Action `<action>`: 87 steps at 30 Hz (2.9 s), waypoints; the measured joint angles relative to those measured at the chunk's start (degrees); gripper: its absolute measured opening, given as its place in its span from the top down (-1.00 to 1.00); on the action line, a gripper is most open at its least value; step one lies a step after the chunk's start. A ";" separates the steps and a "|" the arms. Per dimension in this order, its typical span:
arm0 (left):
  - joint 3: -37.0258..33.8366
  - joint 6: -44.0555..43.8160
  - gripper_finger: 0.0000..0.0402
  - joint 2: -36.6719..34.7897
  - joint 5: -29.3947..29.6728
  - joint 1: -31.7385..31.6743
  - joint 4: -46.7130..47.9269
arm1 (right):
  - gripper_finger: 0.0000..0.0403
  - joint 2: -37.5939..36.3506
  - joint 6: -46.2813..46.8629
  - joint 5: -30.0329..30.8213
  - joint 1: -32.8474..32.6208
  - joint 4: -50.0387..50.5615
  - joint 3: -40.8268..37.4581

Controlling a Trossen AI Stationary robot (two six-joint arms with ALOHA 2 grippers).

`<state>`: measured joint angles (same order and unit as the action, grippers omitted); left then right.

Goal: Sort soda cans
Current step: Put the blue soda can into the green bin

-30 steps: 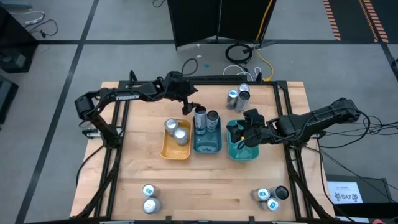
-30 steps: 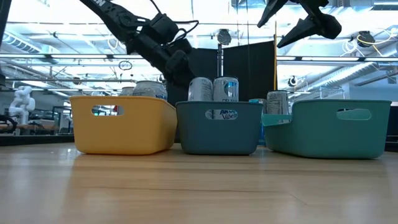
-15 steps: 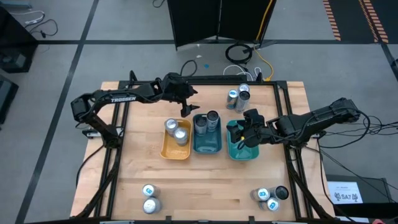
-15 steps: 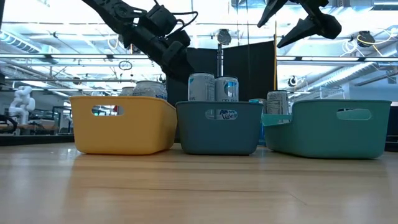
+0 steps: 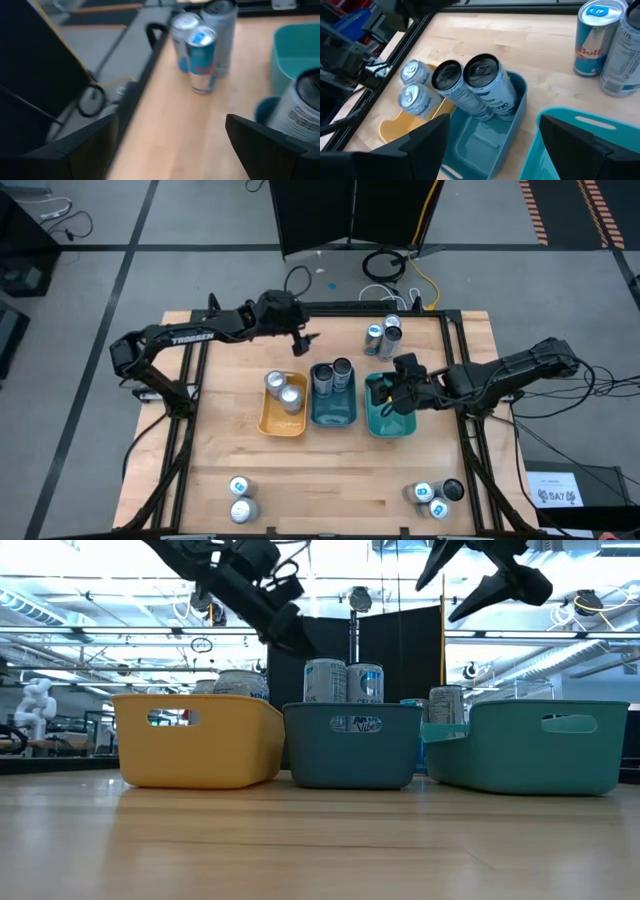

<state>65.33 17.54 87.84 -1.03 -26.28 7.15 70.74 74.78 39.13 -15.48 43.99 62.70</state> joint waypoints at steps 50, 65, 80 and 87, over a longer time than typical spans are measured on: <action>0.10 -16.78 -0.88 -20.11 -0.47 10.87 29.30 | -0.20 42.94 -79.80 -35.37 47.59 40.72 54.79; 0.08 -21.79 -0.88 -20.11 -0.45 16.31 31.22 | -0.20 47.04 -83.50 -37.81 52.06 37.72 52.76; 0.08 -21.80 -0.88 -20.11 -0.39 16.31 30.85 | -0.20 46.95 -83.36 -37.29 52.23 35.77 40.15; 0.08 -21.81 -0.88 -20.11 -0.34 16.31 30.80 | -0.20 46.95 -82.59 -37.30 52.27 36.04 40.11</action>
<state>65.41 -4.27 67.72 -1.37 -9.98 37.95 117.69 -7.81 1.84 36.79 80.02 102.81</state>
